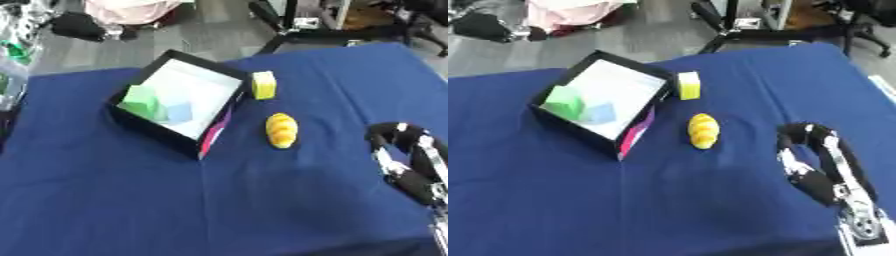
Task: Pick up objects on the table and place them in the box.
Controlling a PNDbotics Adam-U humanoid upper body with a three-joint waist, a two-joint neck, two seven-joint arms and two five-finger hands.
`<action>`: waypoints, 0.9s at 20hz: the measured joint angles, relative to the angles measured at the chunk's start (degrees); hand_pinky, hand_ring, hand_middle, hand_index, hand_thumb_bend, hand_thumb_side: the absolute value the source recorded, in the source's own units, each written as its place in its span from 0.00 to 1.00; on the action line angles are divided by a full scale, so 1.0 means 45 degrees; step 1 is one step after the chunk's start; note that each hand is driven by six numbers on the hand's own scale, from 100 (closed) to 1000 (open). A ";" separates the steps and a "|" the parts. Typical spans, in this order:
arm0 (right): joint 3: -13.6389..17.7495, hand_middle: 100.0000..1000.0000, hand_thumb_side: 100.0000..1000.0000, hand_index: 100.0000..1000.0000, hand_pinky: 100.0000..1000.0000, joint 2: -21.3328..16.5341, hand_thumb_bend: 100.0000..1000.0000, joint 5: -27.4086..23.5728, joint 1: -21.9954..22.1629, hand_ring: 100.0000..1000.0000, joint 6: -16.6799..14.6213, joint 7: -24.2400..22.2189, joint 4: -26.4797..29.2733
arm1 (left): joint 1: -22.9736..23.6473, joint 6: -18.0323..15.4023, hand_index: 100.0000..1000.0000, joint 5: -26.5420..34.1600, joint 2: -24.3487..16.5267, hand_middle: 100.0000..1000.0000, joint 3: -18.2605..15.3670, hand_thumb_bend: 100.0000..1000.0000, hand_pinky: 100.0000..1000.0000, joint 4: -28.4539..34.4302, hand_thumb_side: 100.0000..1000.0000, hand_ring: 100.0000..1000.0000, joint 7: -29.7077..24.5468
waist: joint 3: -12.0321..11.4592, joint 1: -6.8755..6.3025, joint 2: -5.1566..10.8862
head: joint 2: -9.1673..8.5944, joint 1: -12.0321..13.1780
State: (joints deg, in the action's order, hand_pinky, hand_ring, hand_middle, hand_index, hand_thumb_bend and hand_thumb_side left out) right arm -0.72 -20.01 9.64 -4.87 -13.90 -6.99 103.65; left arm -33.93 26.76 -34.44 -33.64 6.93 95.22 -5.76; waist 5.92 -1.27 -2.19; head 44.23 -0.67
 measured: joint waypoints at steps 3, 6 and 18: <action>-0.0347 0.58 0.37 0.72 0.71 -0.1131 0.00 -0.0870 -0.1137 0.68 -0.0006 -0.0387 -0.0606 | 0.1881 0.0096 0.84 0.1746 0.0300 0.60 -0.0335 0.88 0.80 0.1497 0.55 0.60 0.1921 | -0.0189 0.0064 -0.0002 | 0.0000 -0.0092; -0.0774 0.66 0.35 0.75 0.72 -0.2002 0.00 -0.1536 -0.2523 0.74 -0.0097 -0.1031 -0.1723 | 0.3218 -0.0091 0.83 0.2750 0.1013 0.59 -0.0536 0.87 0.79 0.2343 0.55 0.59 0.3546 | -0.0356 0.0072 -0.0002 | 0.0000 -0.0188; -0.2203 0.91 0.44 0.91 0.86 -0.2055 0.00 0.0788 -0.8638 0.95 -0.2119 -0.5188 -0.9082 | 0.4096 -0.1409 0.82 0.3212 0.3995 0.56 -0.0808 0.85 0.79 0.2740 0.57 0.56 0.5434 | -0.1427 0.0065 -0.0330 | 0.0000 -0.1142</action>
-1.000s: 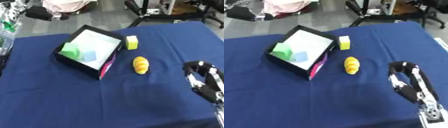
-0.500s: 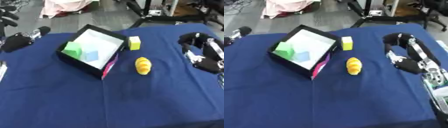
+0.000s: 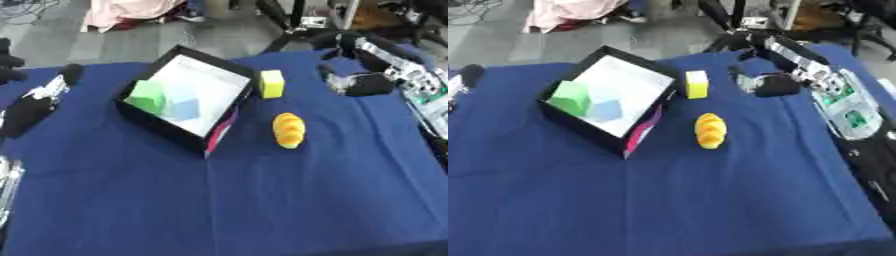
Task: Pick up objects on the table and place them in the box.
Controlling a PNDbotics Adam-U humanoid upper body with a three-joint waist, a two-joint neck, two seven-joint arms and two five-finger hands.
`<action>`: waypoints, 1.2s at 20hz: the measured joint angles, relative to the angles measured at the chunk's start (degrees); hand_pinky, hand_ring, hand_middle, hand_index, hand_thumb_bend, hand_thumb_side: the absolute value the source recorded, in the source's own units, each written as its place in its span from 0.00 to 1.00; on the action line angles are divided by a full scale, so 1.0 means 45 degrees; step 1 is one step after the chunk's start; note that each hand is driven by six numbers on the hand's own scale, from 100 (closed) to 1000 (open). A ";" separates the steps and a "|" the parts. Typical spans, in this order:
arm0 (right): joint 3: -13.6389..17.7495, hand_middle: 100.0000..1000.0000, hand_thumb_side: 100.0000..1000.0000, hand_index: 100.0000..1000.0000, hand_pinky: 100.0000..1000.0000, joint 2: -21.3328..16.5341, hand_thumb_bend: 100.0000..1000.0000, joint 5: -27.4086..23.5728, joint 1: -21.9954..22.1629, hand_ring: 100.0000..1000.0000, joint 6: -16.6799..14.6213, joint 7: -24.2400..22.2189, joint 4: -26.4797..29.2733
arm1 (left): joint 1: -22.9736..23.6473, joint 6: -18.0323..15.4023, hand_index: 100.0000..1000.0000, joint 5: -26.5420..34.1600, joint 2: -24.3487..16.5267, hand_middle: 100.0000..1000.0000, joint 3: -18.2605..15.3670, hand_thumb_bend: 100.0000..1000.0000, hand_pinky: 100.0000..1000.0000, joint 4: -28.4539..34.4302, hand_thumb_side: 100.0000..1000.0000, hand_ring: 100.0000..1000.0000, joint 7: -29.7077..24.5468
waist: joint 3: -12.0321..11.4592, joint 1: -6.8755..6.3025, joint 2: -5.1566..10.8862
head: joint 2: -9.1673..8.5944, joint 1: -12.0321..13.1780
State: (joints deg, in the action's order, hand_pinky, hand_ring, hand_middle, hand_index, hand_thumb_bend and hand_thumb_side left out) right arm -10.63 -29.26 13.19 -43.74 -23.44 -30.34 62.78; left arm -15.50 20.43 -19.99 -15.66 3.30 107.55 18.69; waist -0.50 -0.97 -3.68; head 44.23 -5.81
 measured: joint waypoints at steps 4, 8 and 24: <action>0.0208 0.93 0.53 0.92 0.88 0.0659 0.00 0.2091 -0.0886 0.97 -0.0784 -0.0257 -0.2080 | -0.0125 -0.0335 0.82 -0.0060 0.0585 0.55 0.0099 0.85 0.79 -0.0033 0.58 0.55 -0.0195 | -0.0406 -0.0089 -0.0209 | 0.0000 -0.0464; 0.0776 0.94 0.55 0.93 0.89 0.0906 0.00 0.3979 -0.1373 0.99 -0.1133 0.0493 -0.3800 | -0.0239 -0.0533 0.82 -0.0151 0.0837 0.54 0.0229 0.85 0.79 -0.0036 0.58 0.55 -0.0422 | -0.0746 -0.0111 -0.0356 | 0.0000 -0.0840; 0.1837 0.96 0.37 0.94 0.90 0.0953 0.00 0.6941 -0.2240 0.99 -0.0984 0.4505 -0.6299 | -0.0594 -0.0643 0.83 -0.0296 0.1051 0.54 0.0308 0.84 0.79 0.0096 0.59 0.55 -0.0723 | -0.1620 -0.0160 -0.0741 | 0.0000 -0.1385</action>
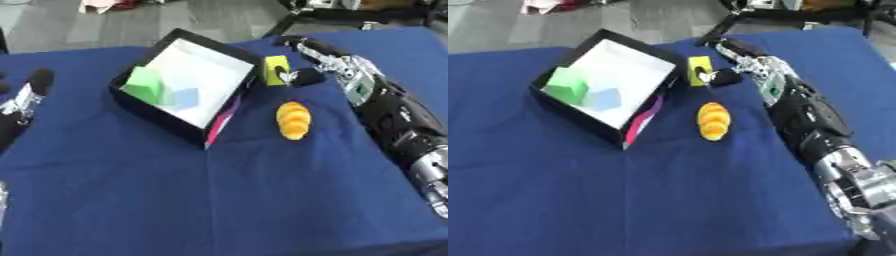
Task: Pick up objects on the table and place them in the box.
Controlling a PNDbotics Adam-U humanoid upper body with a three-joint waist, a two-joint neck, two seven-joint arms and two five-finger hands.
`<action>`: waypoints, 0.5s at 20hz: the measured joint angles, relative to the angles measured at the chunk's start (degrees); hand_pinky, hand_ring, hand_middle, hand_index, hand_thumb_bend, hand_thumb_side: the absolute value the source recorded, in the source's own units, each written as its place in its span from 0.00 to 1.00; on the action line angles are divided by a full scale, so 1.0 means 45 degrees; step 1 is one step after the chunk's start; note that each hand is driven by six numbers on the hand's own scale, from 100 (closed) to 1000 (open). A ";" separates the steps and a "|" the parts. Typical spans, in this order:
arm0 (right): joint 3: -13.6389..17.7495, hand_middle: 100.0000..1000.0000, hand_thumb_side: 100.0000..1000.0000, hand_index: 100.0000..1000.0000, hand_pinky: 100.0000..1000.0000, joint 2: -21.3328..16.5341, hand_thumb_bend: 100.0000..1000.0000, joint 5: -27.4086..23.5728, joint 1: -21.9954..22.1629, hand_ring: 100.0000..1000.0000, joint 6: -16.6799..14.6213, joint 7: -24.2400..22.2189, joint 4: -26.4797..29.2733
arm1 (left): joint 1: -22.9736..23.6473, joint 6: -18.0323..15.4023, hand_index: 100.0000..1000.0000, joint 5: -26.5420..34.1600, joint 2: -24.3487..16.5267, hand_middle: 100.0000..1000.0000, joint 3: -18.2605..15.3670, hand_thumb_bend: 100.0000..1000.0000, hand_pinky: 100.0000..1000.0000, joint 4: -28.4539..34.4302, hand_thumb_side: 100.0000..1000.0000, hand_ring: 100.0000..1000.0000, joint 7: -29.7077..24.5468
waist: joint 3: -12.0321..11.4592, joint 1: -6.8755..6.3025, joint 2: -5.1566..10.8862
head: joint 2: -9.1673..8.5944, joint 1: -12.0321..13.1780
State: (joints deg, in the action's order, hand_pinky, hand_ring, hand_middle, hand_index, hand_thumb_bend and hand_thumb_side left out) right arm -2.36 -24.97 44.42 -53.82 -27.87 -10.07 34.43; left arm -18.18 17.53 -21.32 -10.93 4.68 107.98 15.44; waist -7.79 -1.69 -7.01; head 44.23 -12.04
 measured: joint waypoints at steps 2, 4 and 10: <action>0.0062 0.96 0.40 0.94 0.90 0.0000 0.00 0.0092 -0.0020 0.99 0.0089 0.0185 -0.0171 | -0.0030 0.0005 0.83 -0.0065 0.0038 0.54 -0.0001 0.84 0.79 0.0070 0.59 0.55 -0.0075 | -0.0081 0.0000 -0.0057 | 0.0000 -0.0032; 0.0124 0.96 0.41 0.94 0.89 0.0000 0.00 0.0148 -0.0023 0.99 0.0164 0.0347 -0.0319 | -0.0078 -0.0002 0.83 -0.0091 0.0091 0.54 -0.0001 0.84 0.79 0.0144 0.59 0.55 -0.0131 | -0.0109 0.0000 -0.0109 | 0.0000 -0.0055; 0.0171 0.94 0.39 0.93 0.89 0.0000 0.00 0.0228 -0.0034 0.98 0.0341 0.0707 -0.0624 | -0.0139 -0.0025 0.83 -0.0105 0.0101 0.53 -0.0001 0.84 0.79 0.0230 0.59 0.55 -0.0247 | -0.0218 0.0000 -0.0260 | 0.0000 -0.0131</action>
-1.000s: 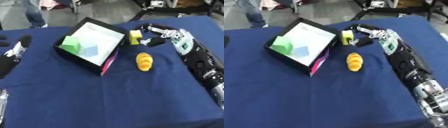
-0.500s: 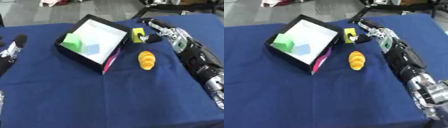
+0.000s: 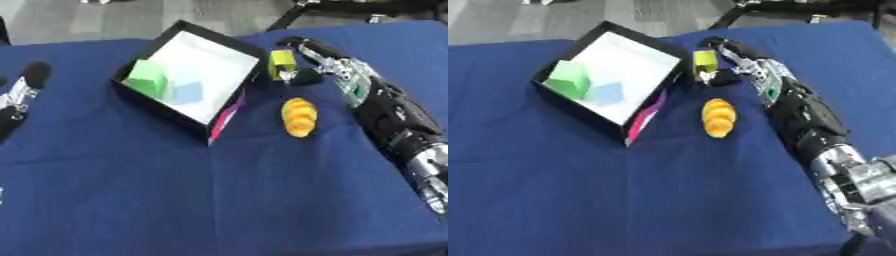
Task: Pick up objects on the table and place them in the box.
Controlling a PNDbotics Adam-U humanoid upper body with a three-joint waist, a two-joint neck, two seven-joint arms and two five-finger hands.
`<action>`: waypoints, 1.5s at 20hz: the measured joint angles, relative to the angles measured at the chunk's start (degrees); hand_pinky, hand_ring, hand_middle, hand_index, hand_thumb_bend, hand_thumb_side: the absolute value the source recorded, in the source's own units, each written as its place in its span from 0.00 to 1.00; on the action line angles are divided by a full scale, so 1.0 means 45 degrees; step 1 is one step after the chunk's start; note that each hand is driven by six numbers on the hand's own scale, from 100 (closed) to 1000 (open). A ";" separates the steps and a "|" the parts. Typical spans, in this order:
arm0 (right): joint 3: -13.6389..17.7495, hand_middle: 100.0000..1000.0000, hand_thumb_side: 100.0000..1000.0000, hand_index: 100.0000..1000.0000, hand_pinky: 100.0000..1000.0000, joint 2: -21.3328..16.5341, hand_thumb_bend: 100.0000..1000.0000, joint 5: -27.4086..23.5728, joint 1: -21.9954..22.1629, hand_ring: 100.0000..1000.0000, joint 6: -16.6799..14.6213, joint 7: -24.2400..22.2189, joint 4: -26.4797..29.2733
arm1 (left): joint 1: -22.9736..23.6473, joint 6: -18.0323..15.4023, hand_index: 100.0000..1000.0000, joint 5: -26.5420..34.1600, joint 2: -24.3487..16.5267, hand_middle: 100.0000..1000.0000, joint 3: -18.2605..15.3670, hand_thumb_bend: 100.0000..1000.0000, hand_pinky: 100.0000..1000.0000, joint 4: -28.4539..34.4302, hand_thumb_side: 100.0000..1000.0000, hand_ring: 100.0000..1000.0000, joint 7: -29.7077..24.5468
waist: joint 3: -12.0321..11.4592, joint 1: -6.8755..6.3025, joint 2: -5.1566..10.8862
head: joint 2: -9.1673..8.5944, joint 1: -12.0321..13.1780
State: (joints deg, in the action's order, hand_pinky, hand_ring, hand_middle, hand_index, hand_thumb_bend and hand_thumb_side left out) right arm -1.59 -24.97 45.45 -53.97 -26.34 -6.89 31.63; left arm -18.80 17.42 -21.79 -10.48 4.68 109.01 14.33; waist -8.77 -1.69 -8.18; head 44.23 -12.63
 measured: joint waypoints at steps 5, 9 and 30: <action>0.0049 0.93 0.41 0.93 0.89 0.0000 0.00 0.0140 -0.0064 0.97 0.0303 0.0373 -0.0166 | -0.0069 -0.0036 0.83 -0.0048 0.0010 0.53 0.0002 0.84 0.79 0.0029 0.59 0.54 -0.0060 | -0.0103 0.0000 -0.0083 | 0.0000 -0.0029; 0.0118 0.90 0.32 0.92 0.88 0.0000 0.00 0.0273 -0.0070 0.96 0.0630 0.0546 -0.0424 | -0.0090 -0.0062 0.83 -0.0059 0.0113 0.53 0.0013 0.83 0.79 0.0029 0.59 0.54 -0.0137 | -0.0157 0.0000 -0.0121 | 0.0000 -0.0046; 0.0253 0.34 0.12 0.80 0.76 0.0042 0.00 0.0716 0.0093 0.73 0.1647 0.2087 -0.0289 | -0.0139 -0.0173 0.83 -0.0082 0.0215 0.52 0.0092 0.82 0.79 0.0029 0.60 0.54 -0.0350 | -0.0229 0.0003 -0.0131 | 0.0000 -0.0120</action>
State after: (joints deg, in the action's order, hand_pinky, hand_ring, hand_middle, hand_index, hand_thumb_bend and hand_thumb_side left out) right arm -0.46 -24.78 48.67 -53.56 -18.93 2.50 30.33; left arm -19.43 16.64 -22.16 -9.51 5.09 109.14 12.75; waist -9.80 -1.68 -8.77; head 44.23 -13.17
